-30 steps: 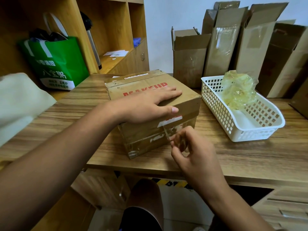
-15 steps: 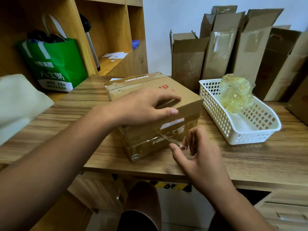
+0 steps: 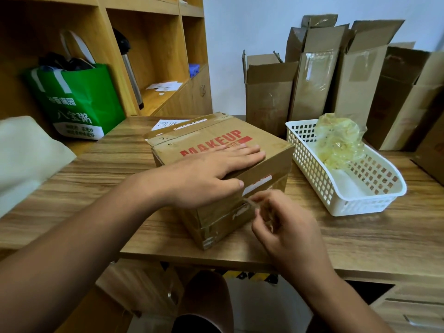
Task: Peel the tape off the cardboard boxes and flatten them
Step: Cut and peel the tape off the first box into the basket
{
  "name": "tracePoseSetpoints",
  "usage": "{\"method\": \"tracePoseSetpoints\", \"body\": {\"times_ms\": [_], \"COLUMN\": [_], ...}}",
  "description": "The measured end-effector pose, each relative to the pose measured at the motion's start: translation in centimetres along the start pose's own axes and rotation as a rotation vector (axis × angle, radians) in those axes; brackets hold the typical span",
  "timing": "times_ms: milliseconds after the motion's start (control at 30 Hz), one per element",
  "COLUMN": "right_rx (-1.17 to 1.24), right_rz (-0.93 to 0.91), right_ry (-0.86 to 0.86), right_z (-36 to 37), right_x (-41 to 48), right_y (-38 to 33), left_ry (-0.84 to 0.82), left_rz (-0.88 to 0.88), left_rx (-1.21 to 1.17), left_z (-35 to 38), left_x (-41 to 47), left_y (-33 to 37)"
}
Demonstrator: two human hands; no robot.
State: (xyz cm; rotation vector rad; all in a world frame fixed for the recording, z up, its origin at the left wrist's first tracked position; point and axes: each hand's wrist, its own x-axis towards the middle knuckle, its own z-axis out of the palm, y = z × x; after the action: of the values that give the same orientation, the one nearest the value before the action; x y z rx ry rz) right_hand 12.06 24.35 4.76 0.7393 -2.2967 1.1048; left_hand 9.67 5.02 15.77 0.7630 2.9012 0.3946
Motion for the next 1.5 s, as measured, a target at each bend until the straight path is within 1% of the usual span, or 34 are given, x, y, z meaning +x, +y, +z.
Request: {"method": "tracePoseSetpoints", "body": {"times_ms": [133, 267, 333, 400, 500, 567, 600, 667, 733, 800, 867, 933, 1000, 1133, 1367, 1433, 1500], "right_rx": [0.097, 0.153, 0.182, 0.201, 0.242, 0.278, 0.298, 0.361, 0.502, 0.697, 0.948, 1.17, 1.272, 1.193, 1.018, 0.916, 0.76], "right_rz": [-0.034, -0.142, -0.161, -0.101, 0.08, 0.174, 0.208, 0.258, 0.307, 0.376, 0.442, 0.507, 0.553, 0.541, 0.498, 0.457, 0.399], "right_ry": [0.002, -0.02, -0.024, 0.0, 0.069, 0.09, 0.095, 0.11, 0.133, 0.146, 0.16, 0.166, 0.143, 0.093, -0.044, -0.067, -0.116], "right_z": [0.0, -0.3, -0.4, -0.7, -1.3, -1.7, -1.8, -1.9, -2.0, -2.0, -1.8, -1.5, -1.2, -1.1, -1.4, -1.6, -1.3], "right_x": [-1.8, -3.4, -3.9, -3.6, -2.4, -1.7, -1.4, -0.8, -0.4, -0.1, 0.1, 0.3, 0.6, 0.2, -1.7, -1.6, -1.6], "right_y": [-1.0, -2.0, -2.3, -2.1, -0.9, -0.1, 0.1, 0.5, 0.5, 0.1, -0.4, -1.2, -1.8, -2.1, -2.8, -2.9, -3.0], "left_ry": [0.023, 0.071, 0.107, 0.186, 0.374, 0.416, 0.39, 0.257, 0.101, 0.014, 0.011, 0.048, 0.097, 0.164, 0.192, 0.193, 0.203], "left_rz": [-0.028, -0.059, -0.084, -0.108, -0.085, -0.088, -0.084, -0.063, -0.052, -0.045, -0.03, -0.026, -0.032, -0.047, -0.113, -0.125, -0.131], "left_rx": [-0.036, -0.058, -0.068, -0.107, -0.182, -0.205, -0.216, -0.243, -0.257, -0.223, -0.163, -0.111, -0.077, -0.065, -0.034, -0.03, -0.029], "left_z": [0.2, 0.3, 0.3, 0.5, 1.3, 1.5, 1.2, 0.2, -0.8, -1.2, -0.8, -0.1, 0.4, 0.7, 0.8, 0.9, 1.0], "left_x": [0.5, 0.9, 1.3, 1.4, 1.5, 1.5, 1.4, 0.9, 0.3, -0.3, -0.5, -0.5, -0.3, 0.0, 0.6, 0.7, 0.7], "left_y": [0.3, 0.5, 0.7, 0.8, 0.6, 0.3, 0.1, -0.3, -0.6, -0.9, -1.0, -0.9, -0.9, -0.7, 0.3, 0.4, 0.4]}}
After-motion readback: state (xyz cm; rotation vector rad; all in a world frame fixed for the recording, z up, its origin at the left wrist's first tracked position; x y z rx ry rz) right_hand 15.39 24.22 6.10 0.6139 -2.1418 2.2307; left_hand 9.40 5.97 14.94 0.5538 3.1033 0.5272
